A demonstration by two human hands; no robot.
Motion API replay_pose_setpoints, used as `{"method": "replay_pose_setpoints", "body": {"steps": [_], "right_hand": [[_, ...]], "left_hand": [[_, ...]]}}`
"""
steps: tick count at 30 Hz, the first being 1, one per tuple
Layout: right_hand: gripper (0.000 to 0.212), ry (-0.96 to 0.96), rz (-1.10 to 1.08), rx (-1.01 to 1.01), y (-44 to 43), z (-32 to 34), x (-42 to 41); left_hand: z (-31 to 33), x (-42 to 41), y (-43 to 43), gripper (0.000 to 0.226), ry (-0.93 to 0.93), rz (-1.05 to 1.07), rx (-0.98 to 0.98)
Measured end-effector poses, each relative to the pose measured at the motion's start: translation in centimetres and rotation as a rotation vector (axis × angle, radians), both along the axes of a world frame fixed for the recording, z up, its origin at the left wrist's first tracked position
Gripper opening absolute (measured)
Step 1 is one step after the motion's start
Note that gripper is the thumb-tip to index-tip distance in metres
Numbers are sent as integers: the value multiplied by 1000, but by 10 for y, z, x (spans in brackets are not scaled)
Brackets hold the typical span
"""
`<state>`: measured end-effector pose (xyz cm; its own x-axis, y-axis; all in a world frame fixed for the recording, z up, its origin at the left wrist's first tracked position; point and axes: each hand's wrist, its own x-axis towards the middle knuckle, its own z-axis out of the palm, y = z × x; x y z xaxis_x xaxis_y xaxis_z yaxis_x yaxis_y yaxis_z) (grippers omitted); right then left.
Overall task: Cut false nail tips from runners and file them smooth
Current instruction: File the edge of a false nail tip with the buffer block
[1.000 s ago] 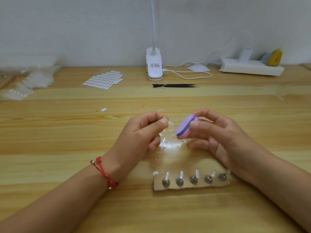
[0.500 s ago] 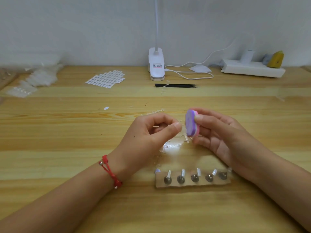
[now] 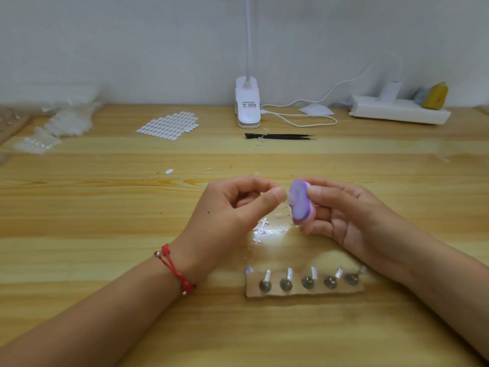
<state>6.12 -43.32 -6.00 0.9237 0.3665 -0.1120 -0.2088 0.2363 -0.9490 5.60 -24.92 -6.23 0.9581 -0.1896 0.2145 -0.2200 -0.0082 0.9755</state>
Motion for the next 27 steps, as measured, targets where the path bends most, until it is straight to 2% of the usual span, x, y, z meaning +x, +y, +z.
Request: {"method": "replay_pose_setpoints", "body": {"steps": [5,9,12,16,19,23,27], "right_hand": [[34,-26,49,-69,1,1,-2],[31,-30,-10,-30,1,0,-3],[32,-57,44,-72,2,1,-4],[26,-32,-31,-11,1,0,-1],[28,-44,34,-43,2,1,-2],[24,-38,-24,-11,1,0,-1],[25,-59,10,-36,2,0,-1]], "left_hand": [[0,0,1,21,7,8,-6],[0,0,2,24,-3,-1,12],[0,-1,1,26,-18,1,12],[0,0,1,24,15,13,7],[0,-1,1,26,19,22,3],[1,-1,1,26,35,29,6],[4,-2,2,22,31,20,29]]}}
